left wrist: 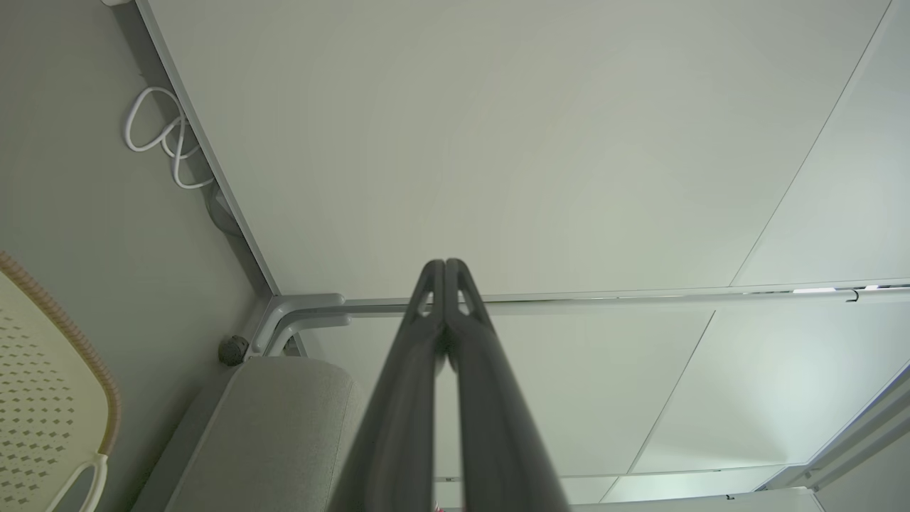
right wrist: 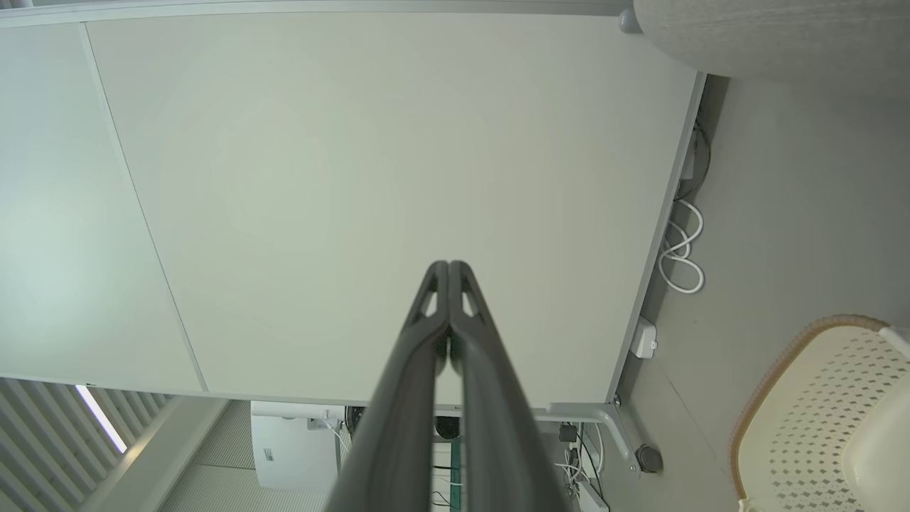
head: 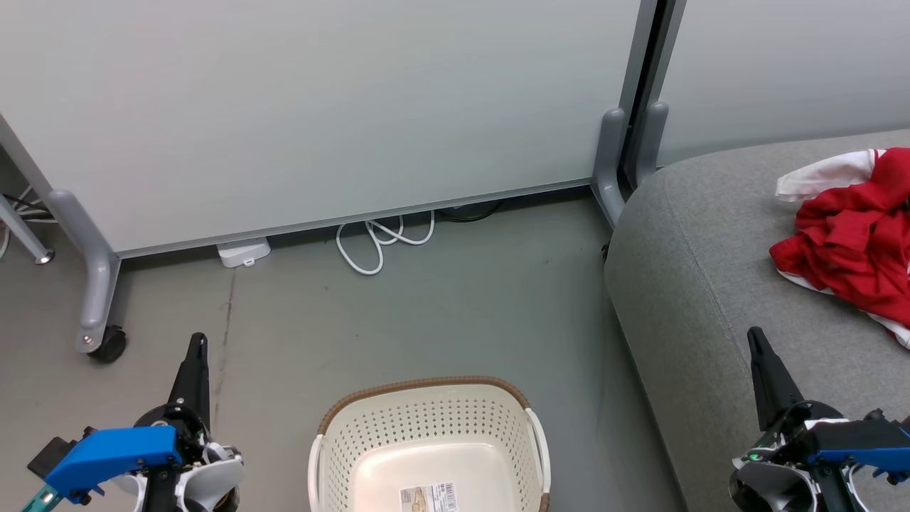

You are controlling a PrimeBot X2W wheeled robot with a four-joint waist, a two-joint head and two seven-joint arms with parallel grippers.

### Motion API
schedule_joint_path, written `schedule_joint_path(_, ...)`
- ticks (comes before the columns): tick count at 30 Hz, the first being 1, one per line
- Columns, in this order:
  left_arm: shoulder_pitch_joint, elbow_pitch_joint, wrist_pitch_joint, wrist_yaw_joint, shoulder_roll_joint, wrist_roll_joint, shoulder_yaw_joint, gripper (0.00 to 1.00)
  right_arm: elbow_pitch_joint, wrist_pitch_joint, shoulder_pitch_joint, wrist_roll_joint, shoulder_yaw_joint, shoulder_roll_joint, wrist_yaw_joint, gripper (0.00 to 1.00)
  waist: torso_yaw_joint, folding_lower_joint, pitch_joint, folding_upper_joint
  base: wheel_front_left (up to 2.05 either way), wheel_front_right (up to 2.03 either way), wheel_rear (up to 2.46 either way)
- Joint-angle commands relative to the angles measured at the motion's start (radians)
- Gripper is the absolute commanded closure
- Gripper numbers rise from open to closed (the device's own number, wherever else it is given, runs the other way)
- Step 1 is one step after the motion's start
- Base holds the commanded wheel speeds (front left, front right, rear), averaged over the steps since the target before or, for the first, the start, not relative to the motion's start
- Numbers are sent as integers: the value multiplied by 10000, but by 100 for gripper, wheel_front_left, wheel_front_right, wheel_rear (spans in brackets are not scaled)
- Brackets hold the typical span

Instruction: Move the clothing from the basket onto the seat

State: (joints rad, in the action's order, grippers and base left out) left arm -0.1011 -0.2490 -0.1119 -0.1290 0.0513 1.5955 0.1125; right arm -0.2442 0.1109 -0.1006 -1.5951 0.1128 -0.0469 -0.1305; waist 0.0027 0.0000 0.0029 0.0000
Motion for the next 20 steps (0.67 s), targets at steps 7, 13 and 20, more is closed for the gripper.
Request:
schedule_joint_path(7,-119,73,-69,-32,-19,176,59,100,-13,55,-147,-191,21,-61,-4,100,-27,0,2,0,0,0,0)
schedule_joint_path(13,-119,73,-69,-32,-20,176,59,100,-13,55,-137,-191,20,-61,-4,100,-27,0,2,0,0,0,0)
schedule_joint_path(20,-119,73,-70,-32,-20,175,59,100,-13,54,-132,-191,20,-61,-4,100,-27,0,2,0,0,0,0)
